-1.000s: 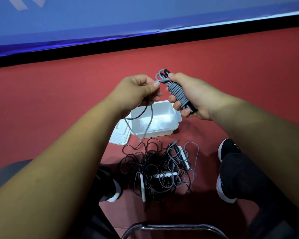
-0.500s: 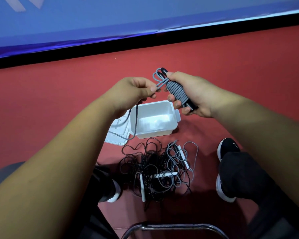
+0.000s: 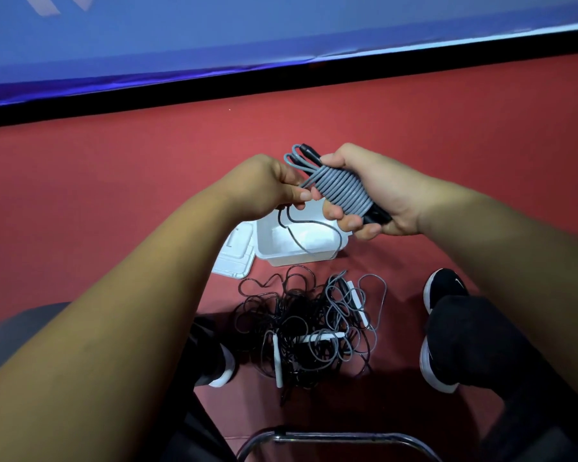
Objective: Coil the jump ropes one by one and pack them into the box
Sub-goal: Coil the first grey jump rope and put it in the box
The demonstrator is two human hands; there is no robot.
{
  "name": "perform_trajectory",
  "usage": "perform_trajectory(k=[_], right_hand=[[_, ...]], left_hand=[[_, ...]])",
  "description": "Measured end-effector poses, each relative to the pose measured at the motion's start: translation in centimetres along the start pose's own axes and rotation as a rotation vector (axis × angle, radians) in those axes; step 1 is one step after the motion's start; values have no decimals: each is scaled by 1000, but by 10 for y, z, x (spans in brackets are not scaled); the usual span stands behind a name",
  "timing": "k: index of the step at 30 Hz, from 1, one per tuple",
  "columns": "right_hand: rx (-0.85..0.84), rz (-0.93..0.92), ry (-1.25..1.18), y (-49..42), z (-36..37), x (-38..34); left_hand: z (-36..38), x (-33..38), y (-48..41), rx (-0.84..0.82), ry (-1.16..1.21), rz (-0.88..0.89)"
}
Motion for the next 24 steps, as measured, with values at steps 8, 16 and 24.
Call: perform_trajectory(k=[8,16,24], right_hand=[[-302,199,170,22,24,17],[-261,507,491,34,18,47],[287,288,446,-6,-50,37]], left_hand=[[10,9,9,-126,-108,78],[7,17,8,-30,-53,139],[-5,25,6,141,-345,213]])
Point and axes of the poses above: each hand's wrist, its own y-axis away from the middle knuckle, its own z-axis out of the palm, x = y × z, the point moved 9 cm from there along -y, towards the middle knuckle
